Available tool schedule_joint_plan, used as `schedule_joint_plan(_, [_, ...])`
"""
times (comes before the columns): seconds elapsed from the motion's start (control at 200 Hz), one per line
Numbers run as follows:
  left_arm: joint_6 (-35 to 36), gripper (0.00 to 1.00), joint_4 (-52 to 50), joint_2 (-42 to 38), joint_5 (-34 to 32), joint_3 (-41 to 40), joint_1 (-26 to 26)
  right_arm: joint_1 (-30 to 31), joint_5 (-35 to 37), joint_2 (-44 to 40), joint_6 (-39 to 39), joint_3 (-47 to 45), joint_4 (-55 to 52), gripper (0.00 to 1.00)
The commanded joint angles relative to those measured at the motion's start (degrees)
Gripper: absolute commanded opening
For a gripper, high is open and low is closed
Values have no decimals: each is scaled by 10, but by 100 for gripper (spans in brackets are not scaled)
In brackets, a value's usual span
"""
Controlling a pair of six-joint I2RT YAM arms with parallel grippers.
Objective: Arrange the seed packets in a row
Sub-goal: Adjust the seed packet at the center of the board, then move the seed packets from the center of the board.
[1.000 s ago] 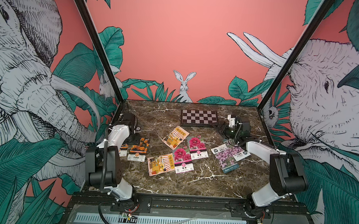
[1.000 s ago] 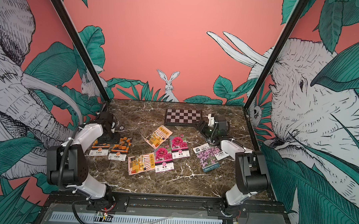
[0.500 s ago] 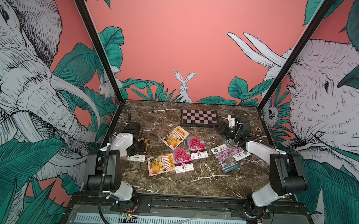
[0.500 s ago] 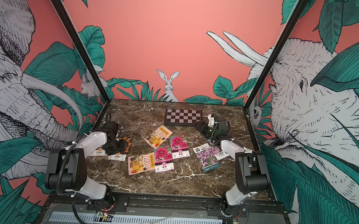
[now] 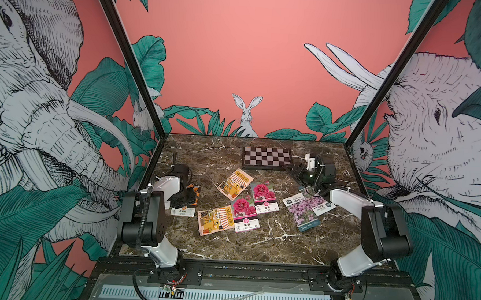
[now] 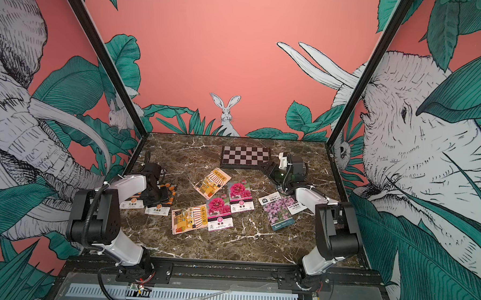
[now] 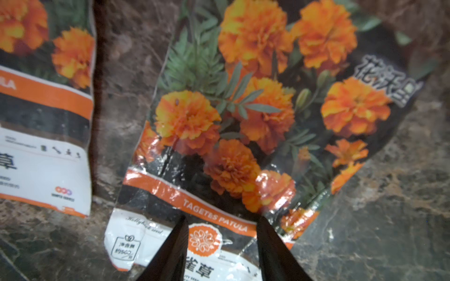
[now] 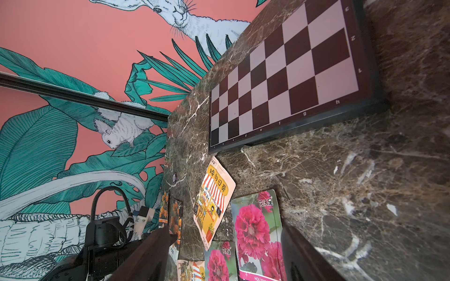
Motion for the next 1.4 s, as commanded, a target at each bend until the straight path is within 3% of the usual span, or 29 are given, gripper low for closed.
schedule_joint_plan(0.0, [-7,48,27,30,-10,1,14,-2,-2,1,3,-1,27,74])
schedule_joint_plan(0.54, [33,49,-13,43,-49,38,40,-1,-2,1,8,-6,34,74])
schedule_joint_plan(0.705, [41,51,-14,32,-32,45,40,-1,4,1,4,-5,24,74])
schedule_joint_plan(0.885, [58,61,-24,-3,18,69,40,0,29,-17,-28,4,-39,74])
schedule_joint_plan(1.095, [69,79,-63,-83,34,89,41,25,125,-58,-121,33,-185,75])
schedule_joint_plan(1.34, [80,99,-67,-178,54,85,41,156,260,-41,-211,94,-308,75])
schedule_joint_plan(1.395, [78,99,-66,-191,58,83,41,192,284,-26,-222,112,-324,75])
